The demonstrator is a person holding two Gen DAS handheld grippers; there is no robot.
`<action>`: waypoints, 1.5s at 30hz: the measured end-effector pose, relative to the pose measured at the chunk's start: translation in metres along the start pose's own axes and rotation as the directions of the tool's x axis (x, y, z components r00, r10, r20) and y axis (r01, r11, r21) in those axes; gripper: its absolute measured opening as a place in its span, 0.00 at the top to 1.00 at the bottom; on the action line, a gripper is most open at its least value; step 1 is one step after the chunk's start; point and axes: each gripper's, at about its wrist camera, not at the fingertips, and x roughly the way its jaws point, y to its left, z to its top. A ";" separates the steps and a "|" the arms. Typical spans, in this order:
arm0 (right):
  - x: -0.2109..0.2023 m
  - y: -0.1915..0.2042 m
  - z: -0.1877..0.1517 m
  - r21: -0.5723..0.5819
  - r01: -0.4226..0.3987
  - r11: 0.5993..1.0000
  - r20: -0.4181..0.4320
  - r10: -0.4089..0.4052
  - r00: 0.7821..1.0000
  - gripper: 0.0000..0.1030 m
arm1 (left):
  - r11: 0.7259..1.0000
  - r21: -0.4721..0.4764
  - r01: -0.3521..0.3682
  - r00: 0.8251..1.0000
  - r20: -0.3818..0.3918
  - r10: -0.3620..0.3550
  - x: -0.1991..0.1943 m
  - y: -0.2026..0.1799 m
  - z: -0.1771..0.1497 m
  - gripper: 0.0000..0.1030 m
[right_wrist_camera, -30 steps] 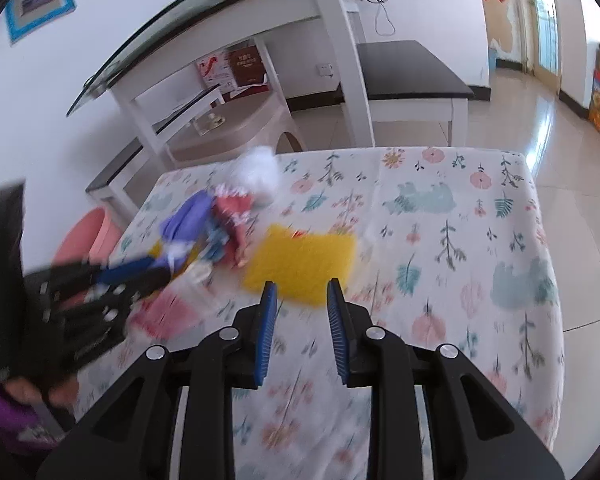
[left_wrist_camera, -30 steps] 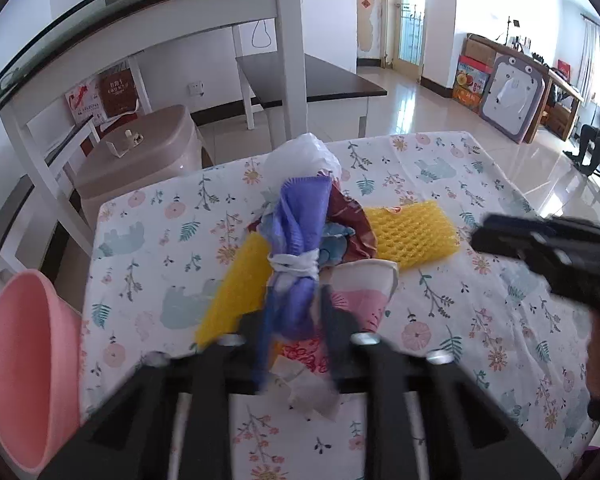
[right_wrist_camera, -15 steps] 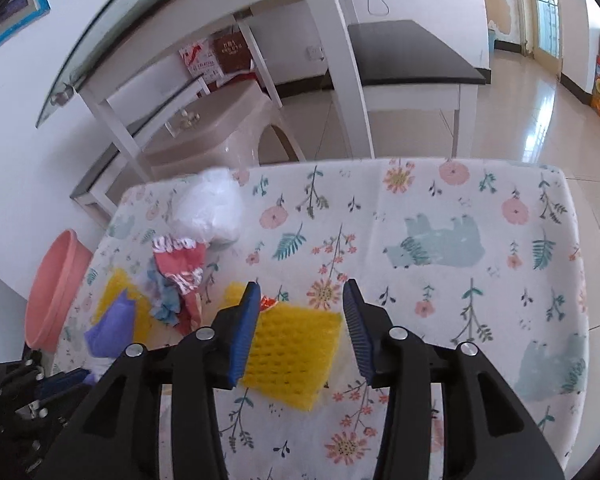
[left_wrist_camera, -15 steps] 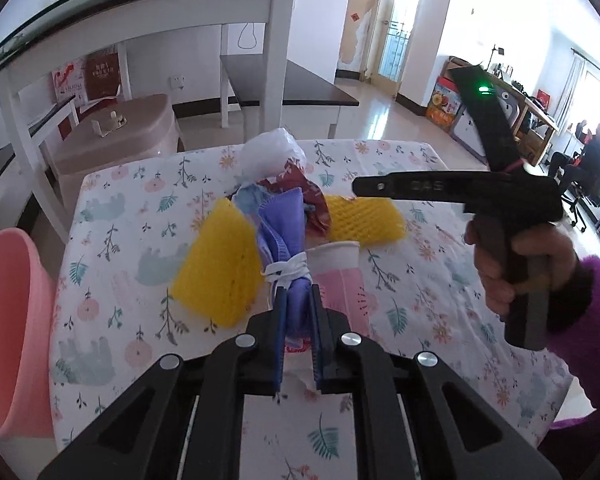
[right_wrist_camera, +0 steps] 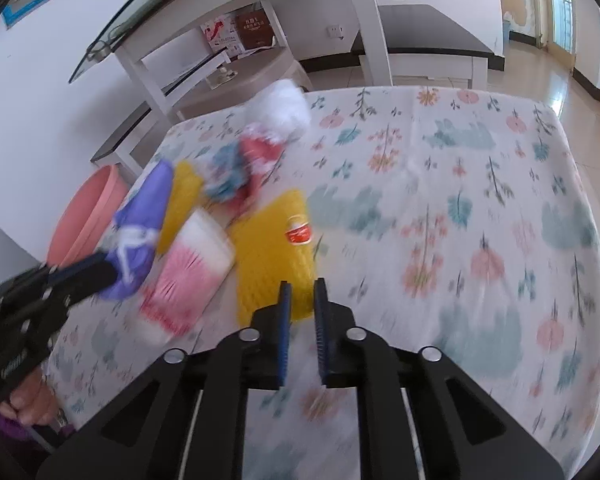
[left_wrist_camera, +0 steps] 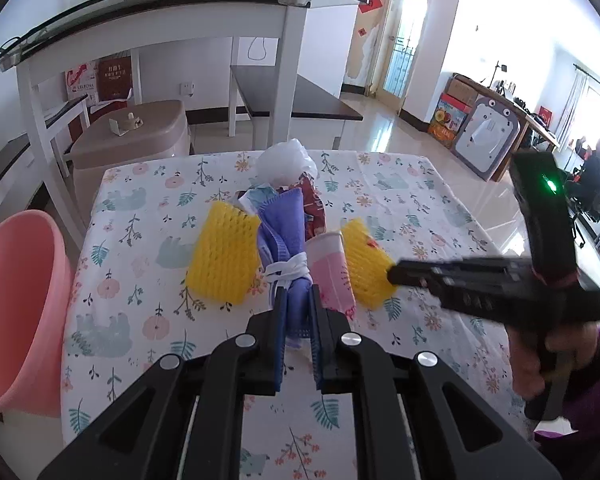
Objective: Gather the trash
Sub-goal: 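Grasp the purple cloth bundle with the left gripper while the right gripper grasps a yellow foam net, then carry both items over the pink bucket and open both grippers to drop them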
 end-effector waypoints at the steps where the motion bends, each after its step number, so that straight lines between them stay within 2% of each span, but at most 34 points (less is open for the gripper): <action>1: -0.005 0.004 -0.006 0.001 -0.003 1.000 0.002 0.003 1.000 0.90 | 1.000 -0.003 0.001 1.000 0.004 -0.001 -0.003 0.000 -0.002 0.91; 7: -0.033 0.017 -0.026 -0.009 -0.011 1.000 0.041 0.012 0.999 0.91 | 1.000 -0.012 0.002 0.999 0.036 -0.002 -0.021 0.003 -0.008 0.91; 18: -0.080 0.027 -0.037 -0.012 0.053 0.999 0.169 -0.050 0.984 0.92 | 0.999 -0.050 -0.010 0.993 0.115 0.016 -0.052 0.016 -0.019 0.91; 23: -0.092 0.051 -0.022 -0.078 0.060 0.995 0.234 -0.040 0.971 0.92 | 0.996 -0.075 -0.038 0.986 0.158 0.049 -0.069 0.028 -0.023 0.91; 28: -0.082 0.093 0.005 -0.168 0.019 0.986 0.238 0.022 0.971 0.92 | 0.988 -0.129 -0.091 0.971 0.207 0.116 -0.092 0.051 -0.026 0.91; 33: -0.057 0.148 0.023 -0.274 -0.033 0.961 0.213 0.095 0.972 0.92 | 0.964 -0.205 -0.167 0.949 0.231 0.214 -0.113 0.088 -0.030 0.91; 40: -0.011 0.228 0.047 -0.395 -0.099 0.913 0.159 0.175 0.972 0.92 | 0.895 -0.344 -0.286 0.910 0.196 0.366 -0.127 0.151 -0.039 0.91; 45: 0.022 0.259 0.055 -0.416 -0.117 0.902 0.109 0.177 0.978 0.92 | 0.851 -0.395 -0.347 0.887 0.158 0.434 -0.125 0.185 -0.045 0.91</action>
